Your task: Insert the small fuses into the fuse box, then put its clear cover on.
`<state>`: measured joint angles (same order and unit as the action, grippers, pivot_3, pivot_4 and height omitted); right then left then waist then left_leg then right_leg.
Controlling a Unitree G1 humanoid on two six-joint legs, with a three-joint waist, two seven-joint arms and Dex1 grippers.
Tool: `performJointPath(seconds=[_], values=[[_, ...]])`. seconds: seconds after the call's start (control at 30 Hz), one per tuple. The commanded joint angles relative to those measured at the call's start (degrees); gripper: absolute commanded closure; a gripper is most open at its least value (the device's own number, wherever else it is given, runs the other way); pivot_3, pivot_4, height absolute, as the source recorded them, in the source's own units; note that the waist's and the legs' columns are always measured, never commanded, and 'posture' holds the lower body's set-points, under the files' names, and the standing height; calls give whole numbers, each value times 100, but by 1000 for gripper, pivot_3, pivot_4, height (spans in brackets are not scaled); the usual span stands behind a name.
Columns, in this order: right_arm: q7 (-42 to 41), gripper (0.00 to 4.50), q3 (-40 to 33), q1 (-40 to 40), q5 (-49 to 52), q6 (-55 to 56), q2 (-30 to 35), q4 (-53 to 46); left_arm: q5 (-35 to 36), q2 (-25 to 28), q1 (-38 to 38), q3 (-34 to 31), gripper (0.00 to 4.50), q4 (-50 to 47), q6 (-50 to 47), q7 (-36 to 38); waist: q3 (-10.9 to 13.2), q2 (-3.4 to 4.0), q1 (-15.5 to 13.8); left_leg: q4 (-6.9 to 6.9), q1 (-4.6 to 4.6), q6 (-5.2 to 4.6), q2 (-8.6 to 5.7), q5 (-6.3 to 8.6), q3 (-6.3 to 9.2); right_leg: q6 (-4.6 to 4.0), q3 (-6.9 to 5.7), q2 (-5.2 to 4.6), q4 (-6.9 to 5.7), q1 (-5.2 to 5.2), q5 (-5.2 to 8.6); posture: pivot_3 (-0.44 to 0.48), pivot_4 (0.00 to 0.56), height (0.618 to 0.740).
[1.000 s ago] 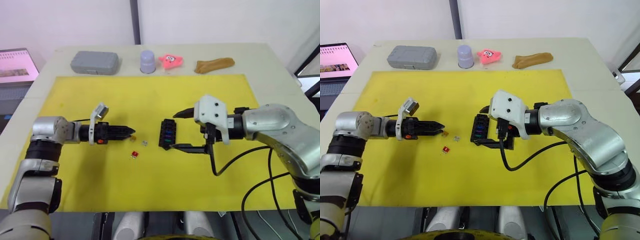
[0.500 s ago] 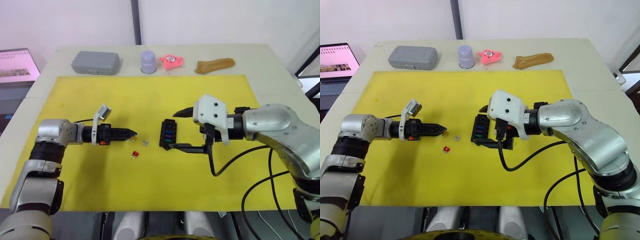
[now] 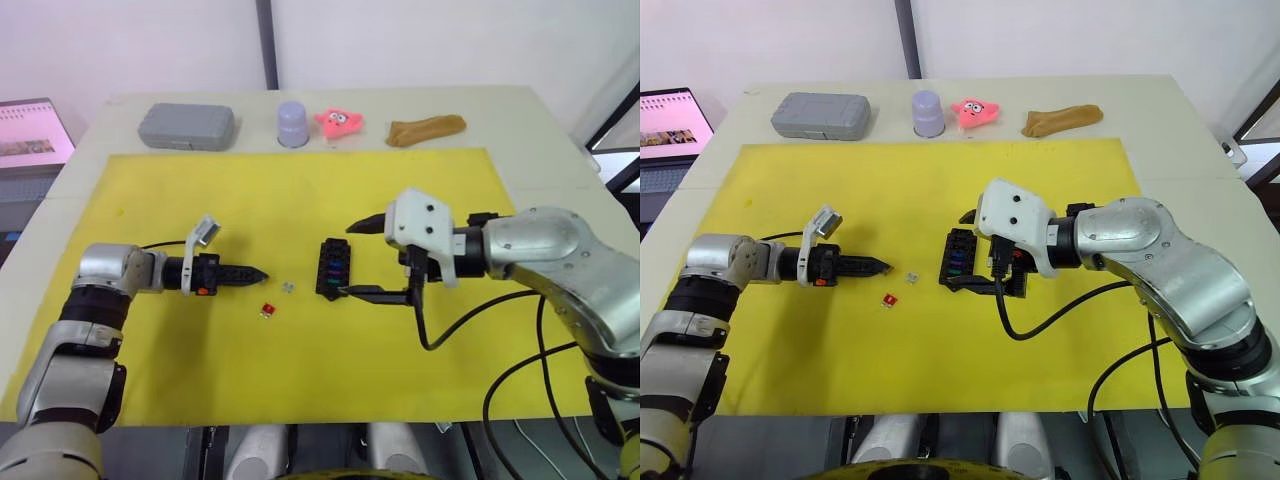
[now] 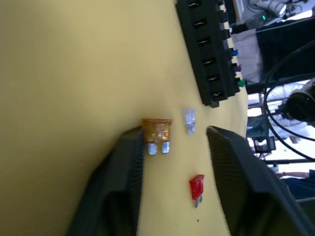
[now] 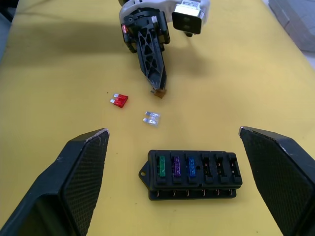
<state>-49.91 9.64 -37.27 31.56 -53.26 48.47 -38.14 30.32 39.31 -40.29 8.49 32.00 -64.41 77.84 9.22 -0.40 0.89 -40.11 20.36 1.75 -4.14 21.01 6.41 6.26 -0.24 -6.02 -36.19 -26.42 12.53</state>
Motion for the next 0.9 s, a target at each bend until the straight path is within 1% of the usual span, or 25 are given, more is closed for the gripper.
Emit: performJointPath(seconds=[0.03,0.2,0.23,0.47,0.6,0.77,0.9], values=[[14,0,-57,-97,-55,128,15,-71,-253,85,99,162,4168,228,77,-4,0,0,2,0,0,0,0,0,0,0,0,0,0,0,0,0,150,740],[35,0,-45,-85,-91,159,-2,-70,-346,85,65,195,4168,375,235,49,-1,1,1,0,-2,0,1,0,-1,0,0,1,-1,1,0,0,150,740],[38,0,-48,-78,-98,162,-1,-72,-361,78,52,199,4353,406,265,56,-1,2,-1,0,-2,0,1,0,-1,0,0,1,-1,1,0,0,150,740],[44,0,-59,-43,-125,163,8,-87,-404,62,-1,223,4353,501,384,119,-1,2,-4,0,-4,0,1,0,-1,0,0,1,-2,2,0,0,150,740],[62,0,-108,71,-109,137,51,-143,-316,165,-115,105,4353,404,447,267,-1,2,-6,0,-3,0,1,0,-1,0,0,2,-3,2,0,0,150,740],[57,0,-227,189,-44,116,111,-157,-114,191,-276,-335,4353,227,717,276,-1,1,-9,-2,0,1,1,0,0,0,0,2,-2,0,0,0,150,740],[149,0,-500,283,299,-119,-59,-108,323,295,-298,-799,4353,-625,762,493,2,-3,-9,-3,9,1,4,0,3,0,0,1,-1,-7,0,0,150,740]])
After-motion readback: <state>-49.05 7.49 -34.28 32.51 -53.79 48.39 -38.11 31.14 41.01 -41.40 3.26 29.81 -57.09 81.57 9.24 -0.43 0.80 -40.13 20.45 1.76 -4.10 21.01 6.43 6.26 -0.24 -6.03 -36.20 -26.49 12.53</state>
